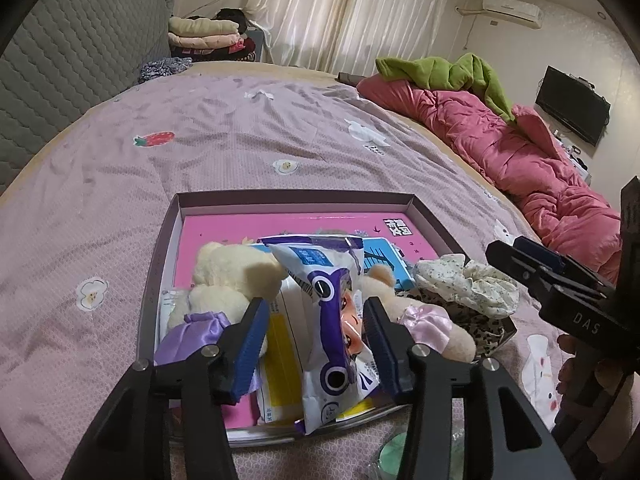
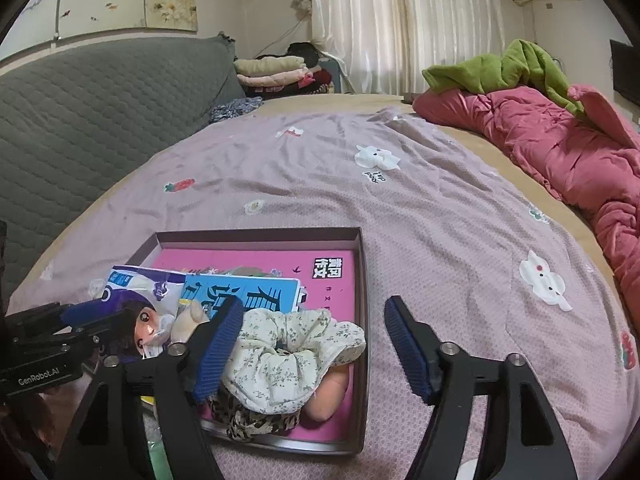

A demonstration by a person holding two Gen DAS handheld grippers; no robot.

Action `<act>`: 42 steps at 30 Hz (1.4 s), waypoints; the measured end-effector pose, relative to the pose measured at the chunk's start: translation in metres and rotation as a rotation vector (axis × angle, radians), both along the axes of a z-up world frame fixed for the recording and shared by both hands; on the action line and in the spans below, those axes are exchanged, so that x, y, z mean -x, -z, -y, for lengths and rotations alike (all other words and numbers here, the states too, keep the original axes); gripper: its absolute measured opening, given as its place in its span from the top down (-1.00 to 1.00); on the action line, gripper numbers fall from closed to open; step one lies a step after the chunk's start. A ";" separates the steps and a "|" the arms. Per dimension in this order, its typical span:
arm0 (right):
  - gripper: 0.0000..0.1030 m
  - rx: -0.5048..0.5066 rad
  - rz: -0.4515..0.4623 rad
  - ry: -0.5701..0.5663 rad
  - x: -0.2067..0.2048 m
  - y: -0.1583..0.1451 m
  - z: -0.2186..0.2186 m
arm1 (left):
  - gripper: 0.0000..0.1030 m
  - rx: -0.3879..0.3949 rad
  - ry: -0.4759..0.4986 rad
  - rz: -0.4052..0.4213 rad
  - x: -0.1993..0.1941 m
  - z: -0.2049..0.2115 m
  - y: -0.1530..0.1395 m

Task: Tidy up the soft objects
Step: 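Lower the purple snack bag into the box and open the left gripper, then move the left gripper to the green sponge while the right moves to the tissue pack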

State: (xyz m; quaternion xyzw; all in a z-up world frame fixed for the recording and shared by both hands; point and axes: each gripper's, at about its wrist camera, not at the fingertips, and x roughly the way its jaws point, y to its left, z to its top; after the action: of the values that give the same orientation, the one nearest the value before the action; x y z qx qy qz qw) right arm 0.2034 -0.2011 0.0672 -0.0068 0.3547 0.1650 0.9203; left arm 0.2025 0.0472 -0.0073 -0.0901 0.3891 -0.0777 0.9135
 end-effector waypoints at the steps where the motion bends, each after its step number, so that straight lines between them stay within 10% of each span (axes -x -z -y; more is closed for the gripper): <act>1: -0.46 0.004 0.000 -0.001 0.000 0.000 0.000 | 0.04 -0.002 0.001 0.001 0.000 0.000 0.000; 42: -0.48 0.021 0.087 -0.117 0.077 -0.020 0.003 | -0.34 -0.093 -0.009 0.113 0.054 0.003 -0.028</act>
State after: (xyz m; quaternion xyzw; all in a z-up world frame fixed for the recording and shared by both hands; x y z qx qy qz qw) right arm 0.1260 -0.2040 0.0874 -0.0445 0.3151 0.2143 0.9235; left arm 0.1481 0.0446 0.0210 -0.0446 0.3397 -0.0603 0.9375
